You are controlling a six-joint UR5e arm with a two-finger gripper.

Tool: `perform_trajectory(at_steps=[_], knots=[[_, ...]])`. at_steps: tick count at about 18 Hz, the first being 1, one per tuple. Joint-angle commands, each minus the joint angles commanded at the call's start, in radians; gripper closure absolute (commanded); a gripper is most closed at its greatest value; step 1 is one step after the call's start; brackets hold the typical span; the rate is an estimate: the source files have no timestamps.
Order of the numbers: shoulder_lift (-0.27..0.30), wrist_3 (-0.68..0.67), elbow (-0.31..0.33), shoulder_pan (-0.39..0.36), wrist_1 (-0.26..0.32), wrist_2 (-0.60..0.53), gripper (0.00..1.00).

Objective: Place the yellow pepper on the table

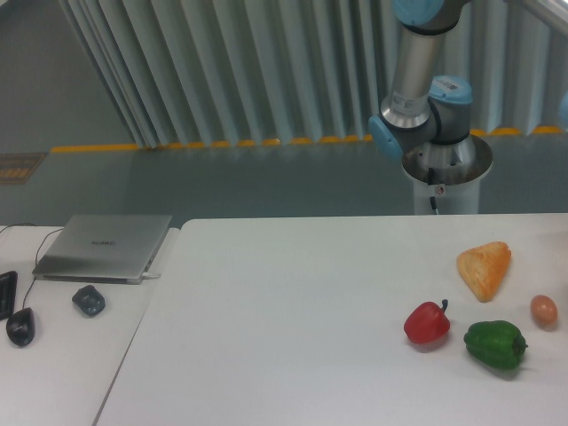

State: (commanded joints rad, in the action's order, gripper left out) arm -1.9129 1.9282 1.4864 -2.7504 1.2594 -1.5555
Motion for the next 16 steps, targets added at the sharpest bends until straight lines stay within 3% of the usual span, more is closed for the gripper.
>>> perform_trajectory(at_steps=[11, 16], knots=[[0.015, -0.047, 0.000, 0.002, -0.005, 0.005, 0.00], [0.026, -0.067, 0.003, 0.003, -0.092, -0.072, 0.00]])
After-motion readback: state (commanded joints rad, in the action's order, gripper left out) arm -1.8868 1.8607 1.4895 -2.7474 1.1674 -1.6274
